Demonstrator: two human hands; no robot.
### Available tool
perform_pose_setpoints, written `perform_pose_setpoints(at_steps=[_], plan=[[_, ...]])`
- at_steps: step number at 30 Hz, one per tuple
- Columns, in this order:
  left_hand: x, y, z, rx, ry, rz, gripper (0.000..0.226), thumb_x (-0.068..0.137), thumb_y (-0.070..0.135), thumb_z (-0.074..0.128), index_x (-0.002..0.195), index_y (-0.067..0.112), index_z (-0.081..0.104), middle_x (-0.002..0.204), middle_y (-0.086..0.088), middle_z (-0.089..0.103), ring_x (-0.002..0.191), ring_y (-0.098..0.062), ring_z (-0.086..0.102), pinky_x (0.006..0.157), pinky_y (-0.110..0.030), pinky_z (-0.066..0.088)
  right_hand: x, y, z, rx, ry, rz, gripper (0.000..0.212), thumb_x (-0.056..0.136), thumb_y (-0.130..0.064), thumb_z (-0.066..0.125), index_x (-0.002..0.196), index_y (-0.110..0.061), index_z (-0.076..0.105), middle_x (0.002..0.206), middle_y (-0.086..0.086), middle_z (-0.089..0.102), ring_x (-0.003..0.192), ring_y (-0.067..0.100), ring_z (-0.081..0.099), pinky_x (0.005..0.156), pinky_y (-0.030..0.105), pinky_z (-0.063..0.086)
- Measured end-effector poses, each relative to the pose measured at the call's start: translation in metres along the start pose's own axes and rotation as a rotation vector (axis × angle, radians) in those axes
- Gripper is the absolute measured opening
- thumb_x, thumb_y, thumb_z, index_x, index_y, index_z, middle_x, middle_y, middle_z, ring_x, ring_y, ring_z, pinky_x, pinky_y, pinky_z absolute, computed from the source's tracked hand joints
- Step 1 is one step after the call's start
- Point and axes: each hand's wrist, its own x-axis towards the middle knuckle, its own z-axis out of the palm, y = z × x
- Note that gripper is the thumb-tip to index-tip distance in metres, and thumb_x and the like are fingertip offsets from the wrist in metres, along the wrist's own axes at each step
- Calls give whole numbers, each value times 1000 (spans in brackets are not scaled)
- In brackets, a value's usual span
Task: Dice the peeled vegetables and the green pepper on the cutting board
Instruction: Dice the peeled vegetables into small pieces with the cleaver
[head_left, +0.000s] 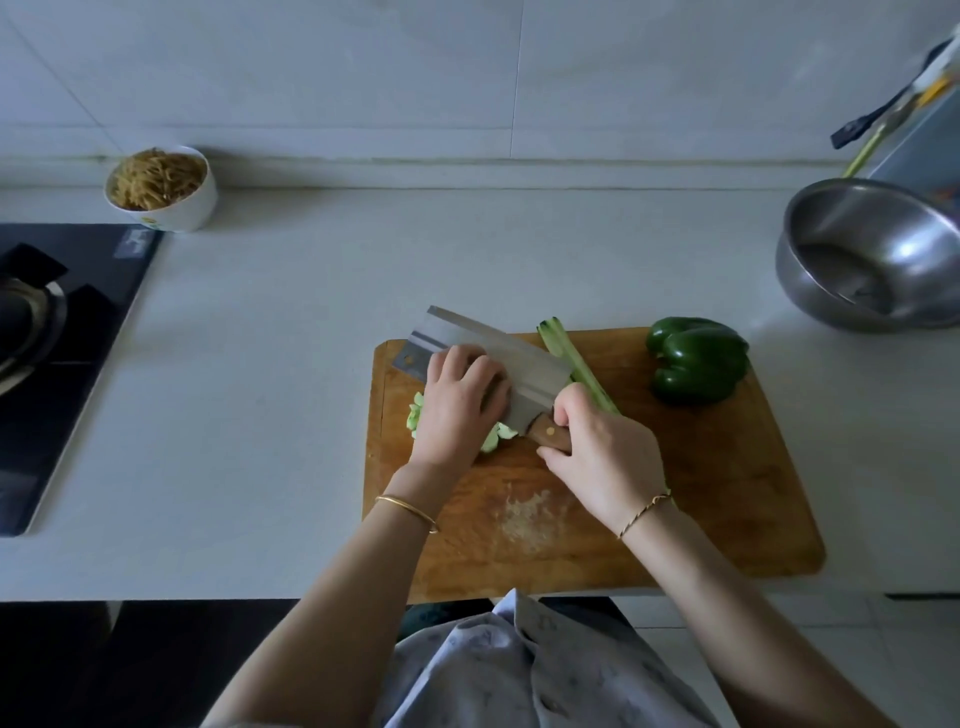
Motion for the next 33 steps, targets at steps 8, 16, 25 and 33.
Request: perform_pose_setpoints(at_steps=[8,16,25,33], plan=[[-16,-14,-4,-1,-67,-145,13,90,15,61,100,7,64,110,-12,55,108,-33,44,90,-38,41,-1,17,-3,-76,51,25,53,56,-19,92,82,-11,47,53,2,57,40,22,53,34,18,24],[-30,-27,-17,0,6,-260,12,88,13,61,99,11,65,111,-5,55,109,-26,45,91,-32,40,7,20,-10,17,101,148,40,75,-24,81,93,-9,48,68,7,64,52,22,48,43,16,16],[-34,-9,-5,88,-102,-136,38,85,17,65,121,8,57,130,-11,51,122,-31,42,102,-43,38,14,23,-23,585,101,376,36,77,-16,76,95,-11,45,79,4,62,63,23,60,58,40,53],[10,31,25,220,-321,351,50,61,-3,57,107,15,66,118,-9,60,111,-33,55,88,-47,47,-6,37,-44,953,153,539,31,84,-6,68,109,-6,50,75,10,66,48,21,53,48,32,48]])
